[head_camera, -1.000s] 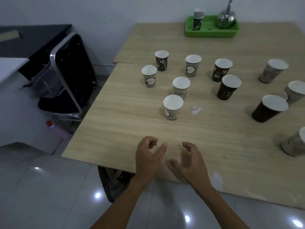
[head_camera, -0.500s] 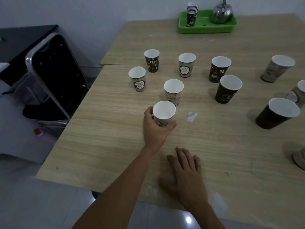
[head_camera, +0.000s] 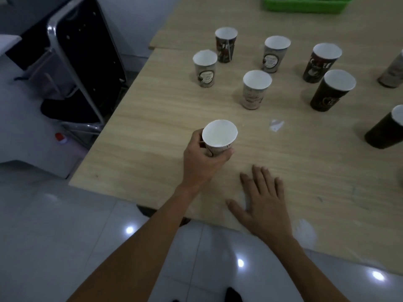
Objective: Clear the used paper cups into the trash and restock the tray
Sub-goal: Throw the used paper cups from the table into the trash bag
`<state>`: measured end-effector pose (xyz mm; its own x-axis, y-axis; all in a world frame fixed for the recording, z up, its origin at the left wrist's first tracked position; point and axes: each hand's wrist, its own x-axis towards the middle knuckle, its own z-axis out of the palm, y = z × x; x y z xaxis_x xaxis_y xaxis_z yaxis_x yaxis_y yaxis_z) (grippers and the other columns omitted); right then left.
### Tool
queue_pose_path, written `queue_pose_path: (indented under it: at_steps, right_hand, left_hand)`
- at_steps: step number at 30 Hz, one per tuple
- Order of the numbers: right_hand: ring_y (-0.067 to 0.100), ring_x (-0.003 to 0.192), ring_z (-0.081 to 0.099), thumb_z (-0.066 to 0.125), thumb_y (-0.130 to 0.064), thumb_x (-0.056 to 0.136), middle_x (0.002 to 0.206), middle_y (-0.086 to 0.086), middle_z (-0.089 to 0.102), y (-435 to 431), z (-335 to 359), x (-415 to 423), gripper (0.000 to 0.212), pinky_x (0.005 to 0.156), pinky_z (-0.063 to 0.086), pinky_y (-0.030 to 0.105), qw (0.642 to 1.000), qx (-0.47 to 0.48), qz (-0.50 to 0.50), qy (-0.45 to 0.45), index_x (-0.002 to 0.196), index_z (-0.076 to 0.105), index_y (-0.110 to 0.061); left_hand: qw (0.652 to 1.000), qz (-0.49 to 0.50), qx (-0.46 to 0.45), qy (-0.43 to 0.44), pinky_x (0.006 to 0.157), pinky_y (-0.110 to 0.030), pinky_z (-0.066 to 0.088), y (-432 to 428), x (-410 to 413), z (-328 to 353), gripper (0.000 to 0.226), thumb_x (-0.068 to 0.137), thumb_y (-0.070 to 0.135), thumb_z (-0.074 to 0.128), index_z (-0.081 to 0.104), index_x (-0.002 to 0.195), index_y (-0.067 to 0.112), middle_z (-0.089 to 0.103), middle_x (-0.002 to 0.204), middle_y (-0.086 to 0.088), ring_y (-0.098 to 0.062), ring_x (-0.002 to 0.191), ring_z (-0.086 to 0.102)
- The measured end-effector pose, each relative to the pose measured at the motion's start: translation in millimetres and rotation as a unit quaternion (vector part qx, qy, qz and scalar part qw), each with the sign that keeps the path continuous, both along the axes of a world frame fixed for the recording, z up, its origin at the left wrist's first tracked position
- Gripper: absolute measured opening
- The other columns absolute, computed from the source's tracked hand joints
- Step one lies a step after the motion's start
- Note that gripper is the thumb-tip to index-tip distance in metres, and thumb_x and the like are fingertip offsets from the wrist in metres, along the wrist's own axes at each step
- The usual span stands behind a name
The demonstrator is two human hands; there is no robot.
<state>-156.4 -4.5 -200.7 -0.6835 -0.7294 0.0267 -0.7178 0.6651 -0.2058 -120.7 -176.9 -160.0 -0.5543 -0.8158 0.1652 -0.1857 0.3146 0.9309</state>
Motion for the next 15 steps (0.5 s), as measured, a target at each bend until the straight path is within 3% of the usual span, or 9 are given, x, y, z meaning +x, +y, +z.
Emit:
queue_pose_path:
  at_steps: [4,6,9,11,15]
  right_hand:
    - [0.034,0.142,0.023,0.035,-0.070,0.080,0.151,0.014,0.034,-5,-3,34,0.080,0.112,0.014,0.056,1.000,0.001,-0.010,0.004,0.136,0.046,-0.014]
    - [0.034,0.142,0.024,0.037,-0.067,0.080,0.150,0.014,0.035,-1,-5,49,0.077,0.112,0.014,0.055,1.000,-0.022,-0.003,0.012,0.135,0.048,-0.014]
    - [0.033,0.141,0.026,0.044,-0.061,0.077,0.150,0.013,0.036,-4,-10,77,0.072,0.112,0.013,0.053,0.997,-0.052,0.042,0.038,0.134,0.048,-0.016]
    - [0.033,0.142,0.023,0.046,-0.056,0.078,0.151,0.013,0.033,-7,-13,98,0.069,0.113,0.013,0.055,0.995,-0.052,0.070,0.045,0.135,0.045,-0.018]
    - [0.035,0.143,0.019,0.048,-0.047,0.081,0.152,0.018,0.028,-19,-19,131,0.065,0.113,0.014,0.059,0.989,-0.050,0.123,0.065,0.136,0.039,-0.015]
  left_hand:
    - [1.000,0.013,0.003,0.014,0.062,-0.010,0.040,0,53,9,0.060,0.058,0.025,0.091,0.058,0.108,0.024,0.062,0.096,0.020,0.006,0.082,0.055]
    - [1.000,0.016,0.001,0.024,0.062,-0.017,0.043,0,79,14,0.061,0.056,0.030,0.091,0.059,0.108,0.023,0.063,0.098,0.019,0.002,0.085,0.056]
    - [0.999,0.016,-0.014,0.032,0.066,-0.027,0.047,-7,128,15,0.066,0.054,0.044,0.085,0.059,0.110,0.019,0.063,0.103,0.016,-0.003,0.092,0.057]
    - [0.999,0.029,-0.008,0.045,0.070,-0.029,0.051,-14,160,9,0.066,0.055,0.043,0.084,0.059,0.110,0.018,0.064,0.106,0.011,-0.006,0.097,0.060]
    - [0.996,0.060,0.016,0.069,0.072,-0.014,0.050,-27,208,-4,0.069,0.054,0.028,0.091,0.058,0.112,0.009,0.064,0.106,0.006,-0.004,0.098,0.061]
